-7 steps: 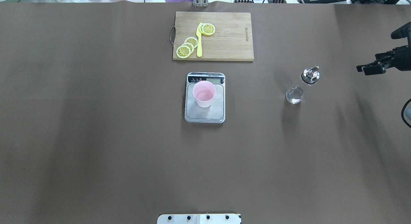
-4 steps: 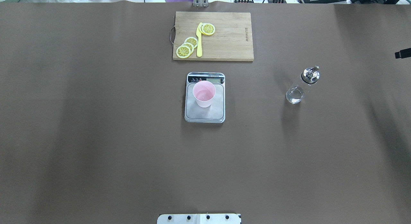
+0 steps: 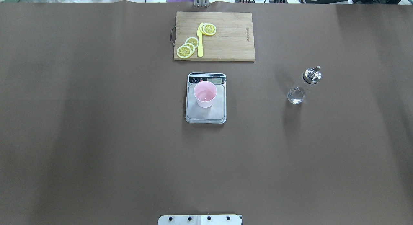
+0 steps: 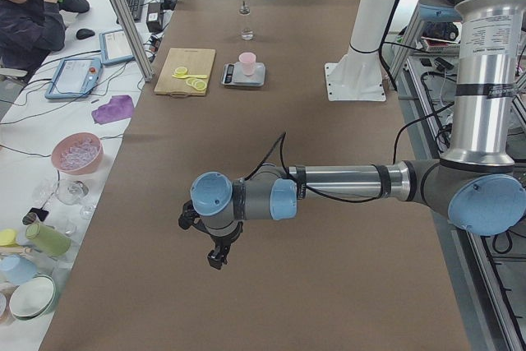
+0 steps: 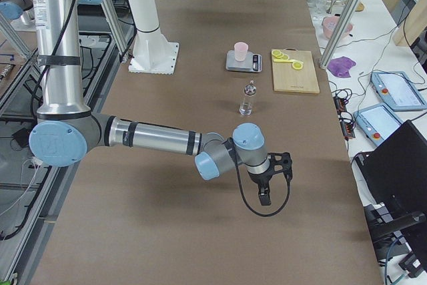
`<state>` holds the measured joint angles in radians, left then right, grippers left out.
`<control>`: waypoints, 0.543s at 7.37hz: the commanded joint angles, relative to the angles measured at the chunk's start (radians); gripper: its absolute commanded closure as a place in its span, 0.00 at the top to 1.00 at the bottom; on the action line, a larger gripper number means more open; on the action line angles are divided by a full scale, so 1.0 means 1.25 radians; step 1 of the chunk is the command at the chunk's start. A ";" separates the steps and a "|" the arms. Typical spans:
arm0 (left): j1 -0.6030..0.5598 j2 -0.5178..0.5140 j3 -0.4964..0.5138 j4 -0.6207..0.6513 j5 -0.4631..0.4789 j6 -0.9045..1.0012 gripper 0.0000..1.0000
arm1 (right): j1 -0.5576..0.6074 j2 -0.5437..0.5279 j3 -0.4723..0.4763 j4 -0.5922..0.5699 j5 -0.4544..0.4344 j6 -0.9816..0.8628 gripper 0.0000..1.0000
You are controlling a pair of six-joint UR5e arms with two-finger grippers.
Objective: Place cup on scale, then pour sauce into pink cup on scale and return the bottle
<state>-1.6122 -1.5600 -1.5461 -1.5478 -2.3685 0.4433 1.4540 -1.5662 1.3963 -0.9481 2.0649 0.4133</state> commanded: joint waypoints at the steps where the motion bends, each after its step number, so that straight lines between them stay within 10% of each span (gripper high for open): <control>1: 0.000 0.000 -0.001 0.000 -0.001 0.000 0.98 | 0.001 0.002 -0.015 -0.001 -0.016 -0.005 1.00; 4: 0.000 0.000 0.000 -0.007 0.000 0.000 0.98 | 0.005 0.053 0.003 -0.192 0.093 -0.014 1.00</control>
<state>-1.6122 -1.5600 -1.5475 -1.5509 -2.3686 0.4433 1.4570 -1.5235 1.3840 -1.0842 2.1073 0.4028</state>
